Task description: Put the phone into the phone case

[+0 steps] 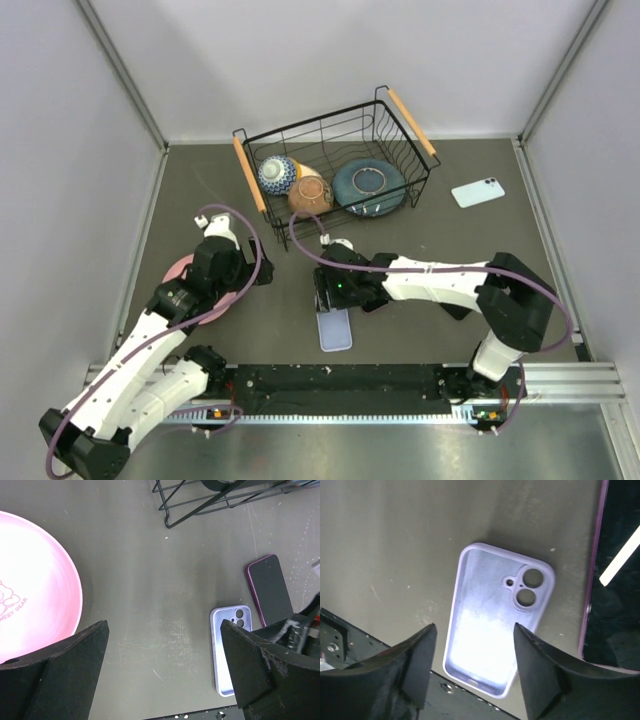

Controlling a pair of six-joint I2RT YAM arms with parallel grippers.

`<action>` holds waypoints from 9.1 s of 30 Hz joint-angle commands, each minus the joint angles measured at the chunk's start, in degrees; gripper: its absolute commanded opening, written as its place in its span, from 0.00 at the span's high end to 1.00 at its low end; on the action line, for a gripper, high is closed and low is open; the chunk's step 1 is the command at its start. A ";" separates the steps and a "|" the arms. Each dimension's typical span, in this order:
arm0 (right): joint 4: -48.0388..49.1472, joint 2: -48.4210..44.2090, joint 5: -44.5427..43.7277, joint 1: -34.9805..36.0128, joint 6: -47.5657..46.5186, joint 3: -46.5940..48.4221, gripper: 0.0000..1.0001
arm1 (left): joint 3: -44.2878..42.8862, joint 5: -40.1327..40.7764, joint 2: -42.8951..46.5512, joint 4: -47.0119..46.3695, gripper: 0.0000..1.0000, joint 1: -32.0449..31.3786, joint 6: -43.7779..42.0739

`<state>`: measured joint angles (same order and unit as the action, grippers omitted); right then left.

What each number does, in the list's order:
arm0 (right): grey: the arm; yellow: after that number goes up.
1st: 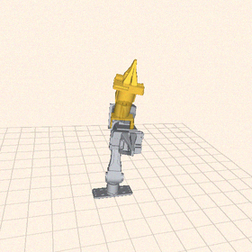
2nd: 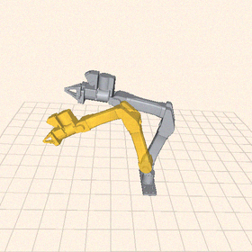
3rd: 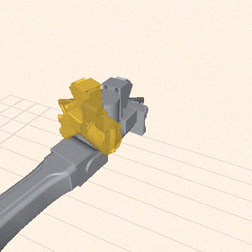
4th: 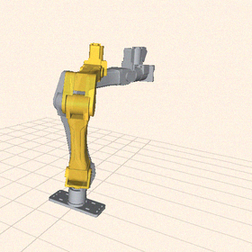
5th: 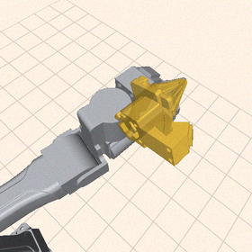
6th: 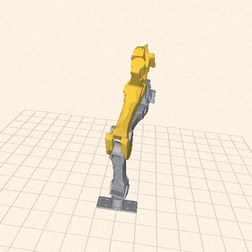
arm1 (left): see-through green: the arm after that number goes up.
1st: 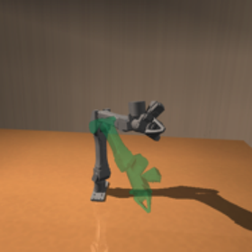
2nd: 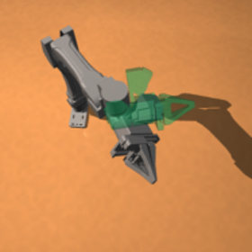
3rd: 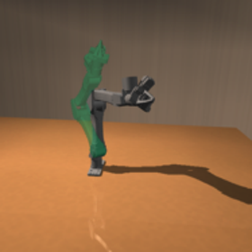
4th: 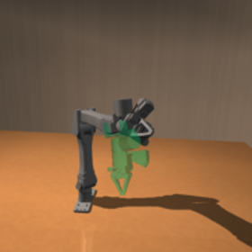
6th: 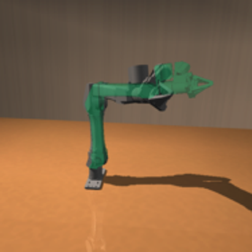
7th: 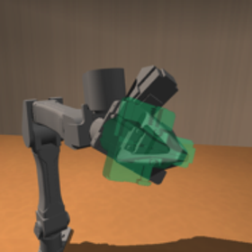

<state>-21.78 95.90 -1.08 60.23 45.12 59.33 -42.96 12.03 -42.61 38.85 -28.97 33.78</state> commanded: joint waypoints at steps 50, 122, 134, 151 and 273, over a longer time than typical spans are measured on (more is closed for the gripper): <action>0.07 1.40 -5.76 -14.35 -31.15 -1.15 0.07 | -0.72 -2.63 11.40 0.26 0.01 0.06 -7.50; 10.00 -7.57 -2.96 0.42 10.69 -8.79 0.50 | 1.65 -2.45 16.51 -1.59 0.02 -0.12 -6.27; 9.39 -2.73 -5.94 1.12 4.54 -8.35 0.51 | 1.65 -2.45 15.98 -1.76 0.02 -0.12 -6.36; 1.04 -6.51 -10.34 3.49 1.37 -4.84 0.25 | 1.39 -1.93 15.54 -1.06 0.02 -0.12 -6.01; 21.07 -18.11 -25.20 10.53 -6.97 -22.76 0.46 | 15.97 -27.85 4.65 -24.77 0.17 -0.47 11.39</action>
<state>-9.34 83.02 -25.02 69.97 40.51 38.02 -29.26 -9.06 -36.05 27.79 -29.32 43.00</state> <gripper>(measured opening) 0.726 0.837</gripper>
